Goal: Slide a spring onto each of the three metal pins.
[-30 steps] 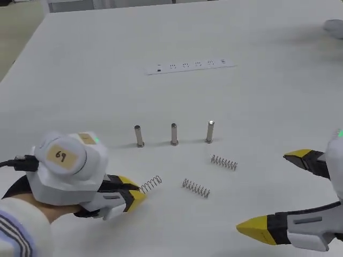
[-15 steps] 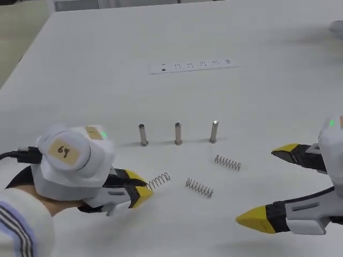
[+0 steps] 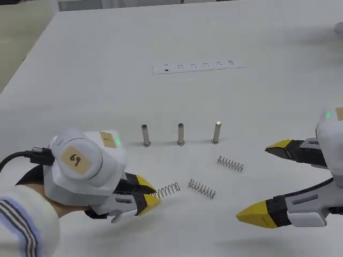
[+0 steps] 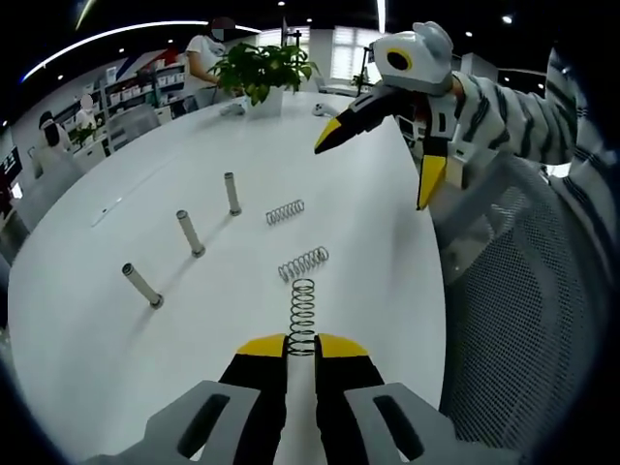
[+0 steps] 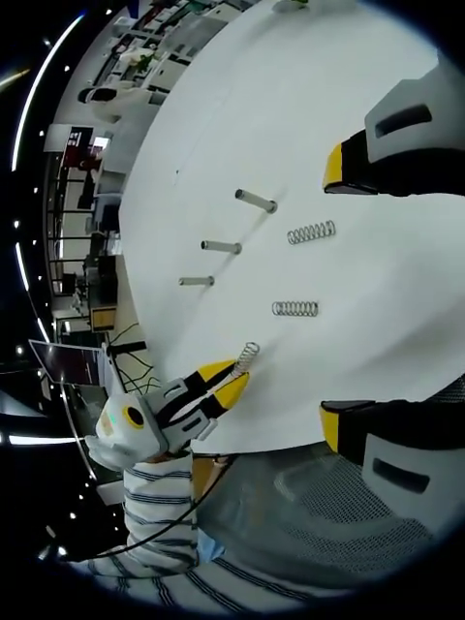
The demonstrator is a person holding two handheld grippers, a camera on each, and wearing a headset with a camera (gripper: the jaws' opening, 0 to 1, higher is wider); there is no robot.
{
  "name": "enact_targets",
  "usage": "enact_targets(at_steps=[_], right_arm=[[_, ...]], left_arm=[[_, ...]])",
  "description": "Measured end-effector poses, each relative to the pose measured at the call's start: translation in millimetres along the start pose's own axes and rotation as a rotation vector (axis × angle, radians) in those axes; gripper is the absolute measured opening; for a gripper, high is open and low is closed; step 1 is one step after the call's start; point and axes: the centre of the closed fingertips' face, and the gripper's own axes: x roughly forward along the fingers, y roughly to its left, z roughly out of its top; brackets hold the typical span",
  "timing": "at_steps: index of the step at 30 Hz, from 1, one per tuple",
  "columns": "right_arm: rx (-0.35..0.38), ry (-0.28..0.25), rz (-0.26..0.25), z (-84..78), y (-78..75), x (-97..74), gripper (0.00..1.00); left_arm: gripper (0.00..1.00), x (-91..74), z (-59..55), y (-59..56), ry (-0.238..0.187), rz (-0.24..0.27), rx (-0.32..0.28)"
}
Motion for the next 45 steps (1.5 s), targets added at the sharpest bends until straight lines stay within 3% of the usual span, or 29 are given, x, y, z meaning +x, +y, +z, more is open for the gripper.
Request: enact_targets(at_steps=[11,18,31,45], right_arm=[[-0.014,-0.027,0.129,10.3,16.6,15.3,0.80],[-0.073,-0.023,0.211,13.8,27.1,20.1,0.73],[-0.096,-0.008,0.234,12.7,28.3,29.1,0.69],[-0.141,-0.015,0.253,17.1,37.4,37.4,0.54]], left_arm=[[0.03,-0.2,6.9,-9.9,-0.019,-0.034,0.015],[0.03,1.0,14.9,-15.4,-0.031,-0.053,0.037],[0.03,-0.4,29.7,-19.3,-0.056,-0.072,0.083],[0.03,2.5,35.5,-28.5,-0.057,-0.105,0.129]])
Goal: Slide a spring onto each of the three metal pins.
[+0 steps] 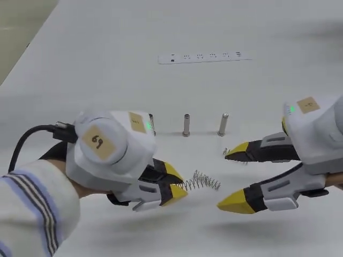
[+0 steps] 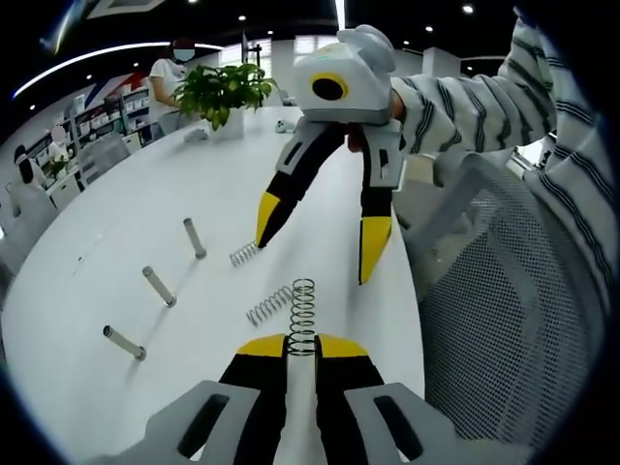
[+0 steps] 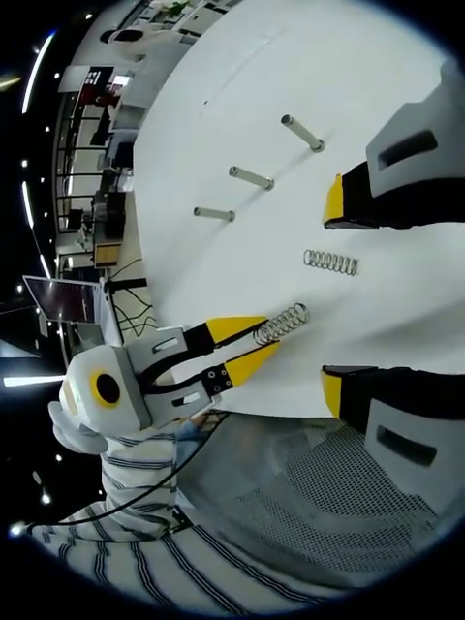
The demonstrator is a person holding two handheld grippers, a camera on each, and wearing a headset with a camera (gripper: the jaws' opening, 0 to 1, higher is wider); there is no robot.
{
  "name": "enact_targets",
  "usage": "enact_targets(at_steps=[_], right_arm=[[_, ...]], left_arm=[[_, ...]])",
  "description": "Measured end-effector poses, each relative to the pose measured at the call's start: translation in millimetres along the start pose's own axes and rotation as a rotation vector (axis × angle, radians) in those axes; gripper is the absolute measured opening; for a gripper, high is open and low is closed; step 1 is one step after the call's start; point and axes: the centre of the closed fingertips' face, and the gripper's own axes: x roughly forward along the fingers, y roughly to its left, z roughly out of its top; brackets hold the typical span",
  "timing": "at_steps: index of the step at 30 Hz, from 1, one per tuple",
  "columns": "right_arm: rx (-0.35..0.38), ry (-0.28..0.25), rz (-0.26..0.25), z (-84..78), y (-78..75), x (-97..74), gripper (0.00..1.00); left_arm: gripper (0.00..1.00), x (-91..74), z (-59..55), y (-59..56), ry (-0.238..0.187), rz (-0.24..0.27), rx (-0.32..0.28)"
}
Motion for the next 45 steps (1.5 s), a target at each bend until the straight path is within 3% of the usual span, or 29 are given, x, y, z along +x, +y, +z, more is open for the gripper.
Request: enact_targets(at_steps=[12,22,37,45], right_arm=[[-0.029,-0.006,0.029,3.0,8.0,5.3,0.42],[-0.050,-0.014,0.042,4.4,11.4,5.1,0.22],[-0.067,-0.009,0.076,3.7,21.0,10.4,0.14],[-0.051,-0.019,0.066,4.0,17.8,8.6,0.08]], left_arm=[[0.03,2.6,2.7,-4.1,-0.001,-0.014,0.010],[0.03,2.5,6.6,-5.0,-0.015,-0.016,0.001],[0.03,2.9,8.8,-8.7,-0.011,-0.032,0.011],[0.03,2.7,8.3,-10.1,-0.008,-0.035,0.007]])
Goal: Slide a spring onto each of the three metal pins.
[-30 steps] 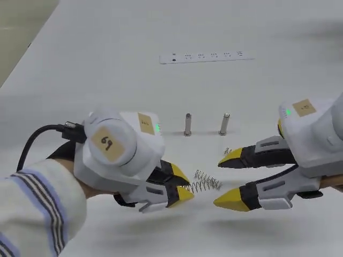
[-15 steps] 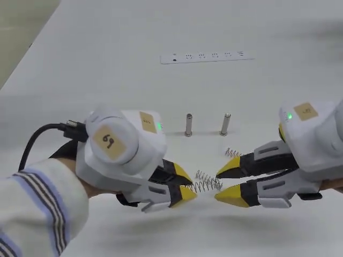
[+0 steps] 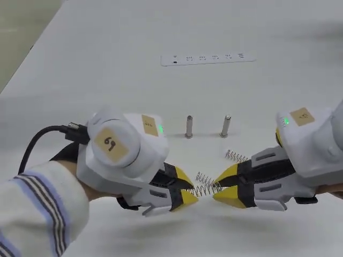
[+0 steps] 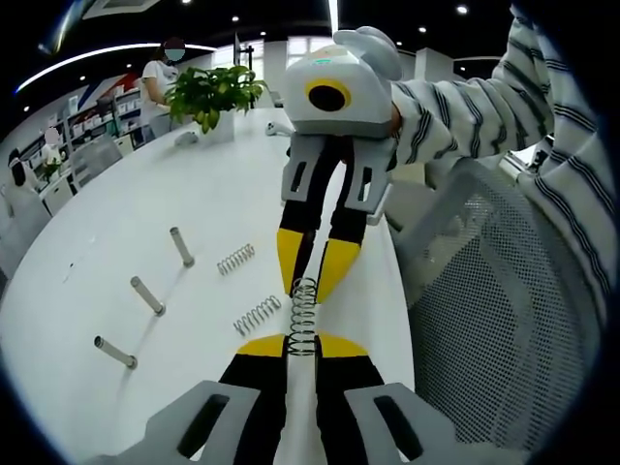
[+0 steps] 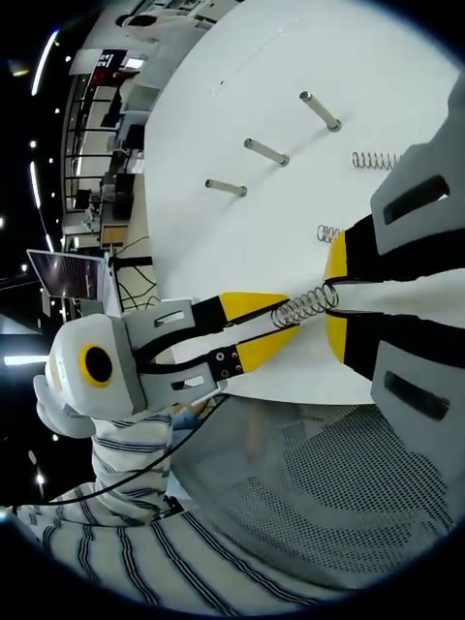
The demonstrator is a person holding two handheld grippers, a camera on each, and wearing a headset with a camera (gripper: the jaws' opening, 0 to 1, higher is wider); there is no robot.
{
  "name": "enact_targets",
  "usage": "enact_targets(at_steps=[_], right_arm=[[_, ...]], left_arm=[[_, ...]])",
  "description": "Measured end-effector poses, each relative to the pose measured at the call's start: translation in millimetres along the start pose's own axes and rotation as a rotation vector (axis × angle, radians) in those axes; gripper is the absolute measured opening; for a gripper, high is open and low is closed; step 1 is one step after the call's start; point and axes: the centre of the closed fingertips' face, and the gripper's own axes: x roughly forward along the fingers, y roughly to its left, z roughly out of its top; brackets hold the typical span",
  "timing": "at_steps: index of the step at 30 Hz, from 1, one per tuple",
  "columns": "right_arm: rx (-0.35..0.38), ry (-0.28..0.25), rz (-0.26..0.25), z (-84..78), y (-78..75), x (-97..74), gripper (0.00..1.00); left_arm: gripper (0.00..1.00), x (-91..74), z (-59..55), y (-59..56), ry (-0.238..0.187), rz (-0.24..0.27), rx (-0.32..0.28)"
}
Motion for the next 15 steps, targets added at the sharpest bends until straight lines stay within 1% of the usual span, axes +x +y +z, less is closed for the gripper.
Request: enact_targets(at_steps=[7,15], right_arm=[[0.010,-0.003,0.018,0.0,2.9,-2.2,0.08],[0.042,-0.008,0.030,1.3,4.6,-1.6,0.08]], left_arm=[[0.03,2.4,-0.7,-2.7,0.007,-0.010,0.000],[0.03,2.7,-2.0,-3.2,0.012,-0.016,0.009]])
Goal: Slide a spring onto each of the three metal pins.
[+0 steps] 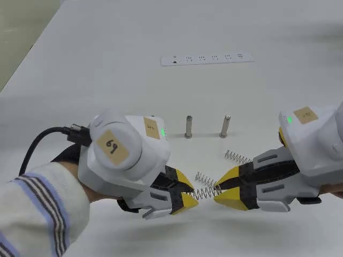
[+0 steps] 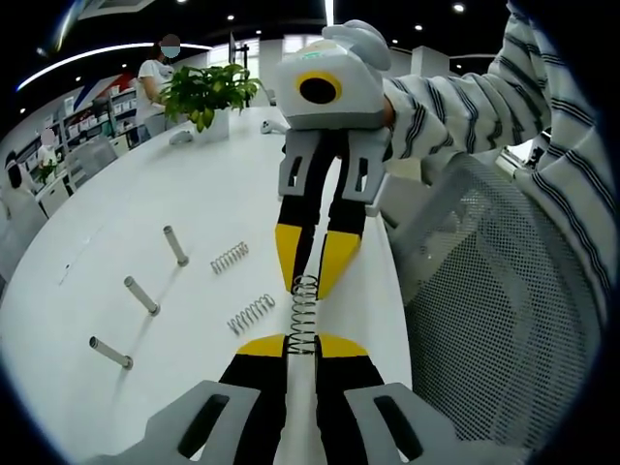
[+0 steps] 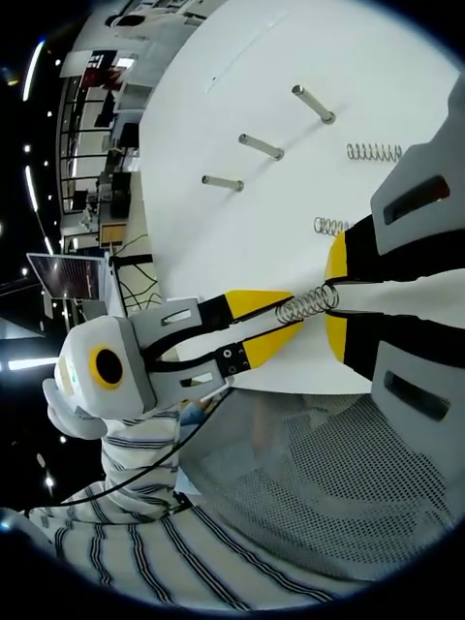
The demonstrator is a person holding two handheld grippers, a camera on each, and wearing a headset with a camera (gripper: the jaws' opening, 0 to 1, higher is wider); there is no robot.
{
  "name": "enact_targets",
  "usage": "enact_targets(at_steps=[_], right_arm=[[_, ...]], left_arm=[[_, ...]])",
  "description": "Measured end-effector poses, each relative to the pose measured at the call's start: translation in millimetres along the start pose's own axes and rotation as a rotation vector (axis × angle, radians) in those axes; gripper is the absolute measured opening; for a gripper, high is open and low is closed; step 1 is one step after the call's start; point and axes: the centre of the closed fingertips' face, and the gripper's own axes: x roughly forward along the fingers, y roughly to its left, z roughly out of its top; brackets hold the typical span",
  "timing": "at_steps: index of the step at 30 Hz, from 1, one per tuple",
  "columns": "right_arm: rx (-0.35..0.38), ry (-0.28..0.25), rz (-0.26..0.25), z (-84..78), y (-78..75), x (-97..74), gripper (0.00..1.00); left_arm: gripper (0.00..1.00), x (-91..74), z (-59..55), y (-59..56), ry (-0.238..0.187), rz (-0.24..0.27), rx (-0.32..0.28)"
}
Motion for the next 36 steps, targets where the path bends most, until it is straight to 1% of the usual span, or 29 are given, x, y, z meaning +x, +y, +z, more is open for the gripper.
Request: enact_targets(at_steps=[5,11,16,23,26,29,31,34,36], right_arm=[[0.027,-0.011,0.008,2.3,2.2,0.3,0.08],[0.045,-0.003,0.015,1.1,3.7,0.9,0.08],[0.092,0.005,0.020,0.2,5.4,0.7,0.08],[0.084,0.022,-0.008,1.4,3.2,-2.1,0.07],[0.080,0.037,-0.009,1.7,3.7,-3.2,0.07],[0.067,0.058,-0.007,1.9,5.1,-4.1,0.07],[0.056,0.066,-0.007,2.0,5.5,-4.3,0.07],[0.075,0.080,-0.003,1.0,5.3,-3.8,0.07],[0.074,0.080,-0.006,1.6,4.3,-3.7,0.07]], left_arm=[[0.03,1.3,-1.6,0.5,0.003,0.000,0.006],[0.03,3.1,-2.9,-1.3,0.003,0.000,0.009],[0.03,3.9,-3.6,-2.8,0.000,-0.001,0.011],[0.03,4.7,-1.8,-0.5,-0.019,0.021,0.006],[0.03,5.8,-1.8,-0.7,-0.029,0.028,0.004],[0.03,6.9,-2.3,-2.3,-0.038,0.031,-0.018],[0.03,7.2,-2.8,-2.5,-0.043,0.034,-0.016],[0.03,7.6,-3.9,-2.9,-0.050,0.038,-0.039],[0.03,7.3,-4.3,-2.2,-0.054,0.047,-0.030]])
